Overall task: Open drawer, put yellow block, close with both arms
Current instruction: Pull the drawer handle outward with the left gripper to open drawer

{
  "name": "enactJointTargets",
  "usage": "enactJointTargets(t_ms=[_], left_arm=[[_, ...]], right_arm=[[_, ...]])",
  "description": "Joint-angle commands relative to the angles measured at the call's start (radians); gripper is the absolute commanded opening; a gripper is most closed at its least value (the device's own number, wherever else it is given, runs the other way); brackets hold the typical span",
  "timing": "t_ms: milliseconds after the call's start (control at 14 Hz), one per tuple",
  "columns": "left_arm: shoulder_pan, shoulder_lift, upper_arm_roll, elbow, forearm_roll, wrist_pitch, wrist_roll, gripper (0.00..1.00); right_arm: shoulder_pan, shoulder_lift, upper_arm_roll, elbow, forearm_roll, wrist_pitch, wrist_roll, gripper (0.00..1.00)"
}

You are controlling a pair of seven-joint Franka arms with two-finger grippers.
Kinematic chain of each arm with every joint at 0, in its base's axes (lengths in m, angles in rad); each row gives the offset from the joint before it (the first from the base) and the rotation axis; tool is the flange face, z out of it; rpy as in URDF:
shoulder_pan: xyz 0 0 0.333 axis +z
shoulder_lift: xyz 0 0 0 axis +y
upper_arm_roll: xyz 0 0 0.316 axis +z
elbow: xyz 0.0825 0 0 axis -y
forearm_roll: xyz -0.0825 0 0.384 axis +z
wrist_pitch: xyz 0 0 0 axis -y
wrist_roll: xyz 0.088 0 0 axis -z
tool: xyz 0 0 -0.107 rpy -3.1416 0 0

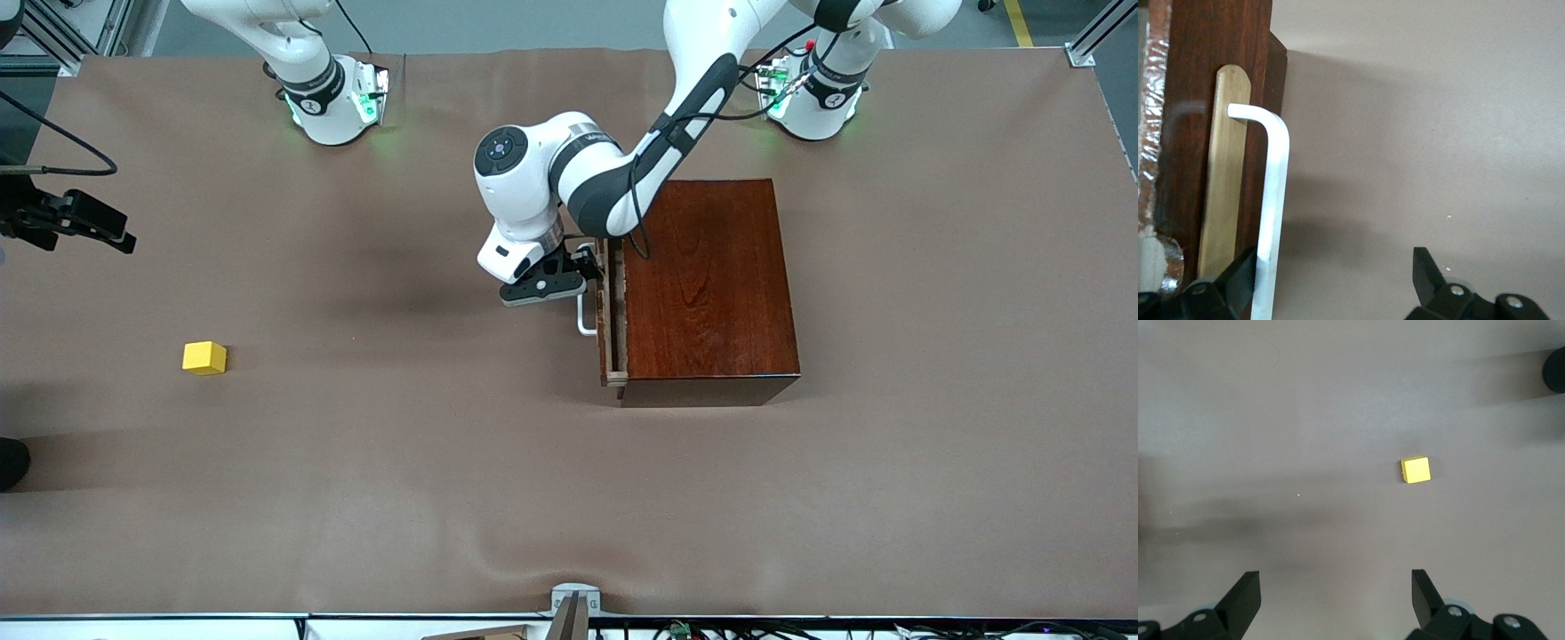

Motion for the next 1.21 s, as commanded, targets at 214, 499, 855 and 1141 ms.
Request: enactJointTargets(t_ms=[214,499,855,1141], left_arm=[[-0.011,0.029,-0.003,0.042,-0.028,0.058,-0.051,1.0],[-0.024,0.032,-0.001,0.041,-0.028,0.111,-0.078,1.0],[-0.025,0.038,-0.003,0.042,-0.029,0.167,-0.086,1.0],[-0.028,0.04,-0.003,0.042,-0.029,0.203,-0.086,1.0]], right_arm=[[0.014,-0.006,-0.01,-0.003,0.007,-0.004,0.005,1.0],[0.014,-0.006,-0.01,-0.003,0.009,-0.004,0.005,1.0],[0.014,-0.006,-0.01,-0.003,0.009,-0.004,0.005,1.0],[0.014,-0.006,-0.01,-0.003,0.007,-0.004,0.005,1.0]])
